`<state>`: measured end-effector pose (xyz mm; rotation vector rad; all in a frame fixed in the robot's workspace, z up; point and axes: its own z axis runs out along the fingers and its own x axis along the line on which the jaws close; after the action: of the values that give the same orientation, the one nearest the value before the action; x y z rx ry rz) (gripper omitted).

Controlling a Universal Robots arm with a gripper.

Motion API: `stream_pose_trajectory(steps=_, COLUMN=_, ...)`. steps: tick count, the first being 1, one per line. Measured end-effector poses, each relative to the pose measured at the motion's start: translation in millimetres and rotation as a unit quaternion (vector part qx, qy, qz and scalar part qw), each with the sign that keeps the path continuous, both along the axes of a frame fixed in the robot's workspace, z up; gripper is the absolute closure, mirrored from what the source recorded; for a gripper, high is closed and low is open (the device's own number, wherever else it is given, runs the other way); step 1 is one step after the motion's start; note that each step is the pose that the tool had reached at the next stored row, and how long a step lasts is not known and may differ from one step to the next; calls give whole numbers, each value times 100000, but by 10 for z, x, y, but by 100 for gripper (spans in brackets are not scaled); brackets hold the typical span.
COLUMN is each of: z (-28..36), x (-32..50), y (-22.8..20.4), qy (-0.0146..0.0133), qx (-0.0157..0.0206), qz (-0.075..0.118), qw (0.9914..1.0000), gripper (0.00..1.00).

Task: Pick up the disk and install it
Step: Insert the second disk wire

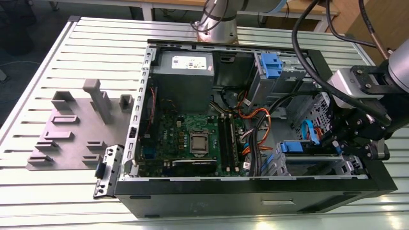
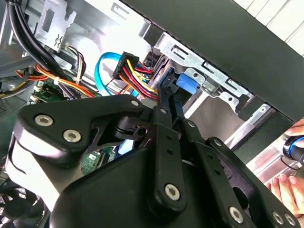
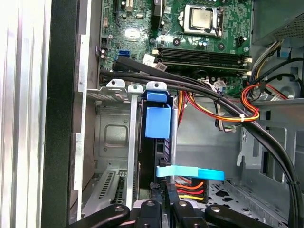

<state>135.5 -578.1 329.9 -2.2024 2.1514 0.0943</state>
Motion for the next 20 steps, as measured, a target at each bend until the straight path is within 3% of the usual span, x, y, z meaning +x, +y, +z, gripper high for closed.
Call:
stream_pose_trajectory(steps=16, z=-26, x=0, y=0, qy=3, qx=40, qz=2, qw=100000, gripper=84)
stream_pose_trajectory(steps=19, z=-26, x=0, y=0, qy=2, qx=30, qz=-1, qw=100000, gripper=77)
stream_pose_trajectory(steps=20, z=-25, x=0, y=0, qy=1, qx=17, qz=0, qw=100000, gripper=70)
